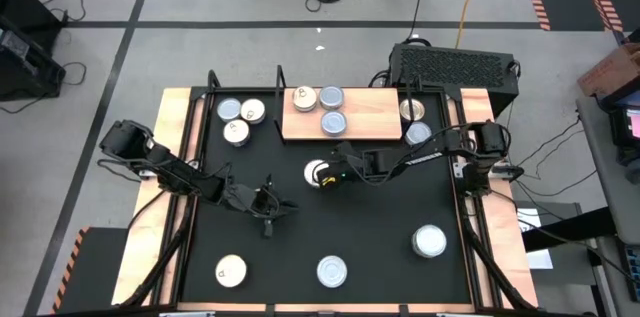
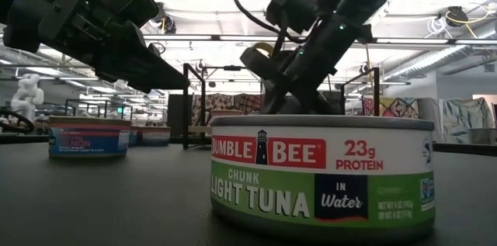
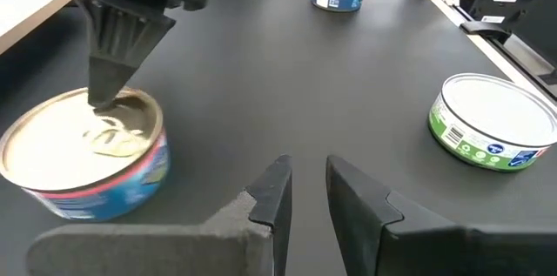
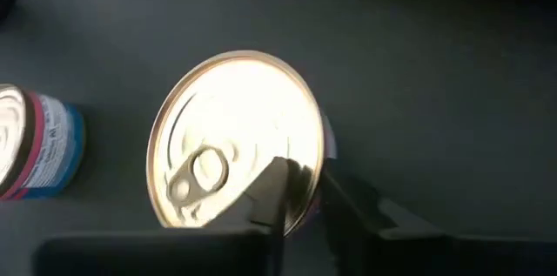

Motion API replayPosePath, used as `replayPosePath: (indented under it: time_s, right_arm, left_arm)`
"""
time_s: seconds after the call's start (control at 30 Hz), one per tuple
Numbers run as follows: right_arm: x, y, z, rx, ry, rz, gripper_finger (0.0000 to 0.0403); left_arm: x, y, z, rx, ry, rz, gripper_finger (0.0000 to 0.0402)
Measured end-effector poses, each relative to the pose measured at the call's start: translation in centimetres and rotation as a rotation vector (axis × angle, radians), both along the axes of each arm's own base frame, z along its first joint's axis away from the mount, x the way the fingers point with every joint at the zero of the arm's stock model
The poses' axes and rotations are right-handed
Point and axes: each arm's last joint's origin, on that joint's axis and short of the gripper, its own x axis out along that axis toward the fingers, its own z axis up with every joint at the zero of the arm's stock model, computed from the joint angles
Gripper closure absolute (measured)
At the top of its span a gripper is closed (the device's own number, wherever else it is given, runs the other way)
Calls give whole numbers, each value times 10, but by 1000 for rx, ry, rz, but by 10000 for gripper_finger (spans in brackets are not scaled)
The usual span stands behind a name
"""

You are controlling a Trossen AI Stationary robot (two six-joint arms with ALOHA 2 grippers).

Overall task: Stack canned seafood by type on shelf
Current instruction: Put the center blue tuna can on the shelf

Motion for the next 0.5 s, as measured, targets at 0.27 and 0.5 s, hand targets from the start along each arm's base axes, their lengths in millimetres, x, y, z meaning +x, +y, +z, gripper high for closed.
replayPosePath:
  time_s: [0.27, 0.5]
  right_arm:
    - [0, 6, 4, -49, -12, 37, 400]
    - [-12, 1, 25, -61, 13, 88, 402]
  left_arm:
    - [0, 0, 0, 1, 0, 3, 325]
    - [0, 0, 0, 1, 1, 3, 325]
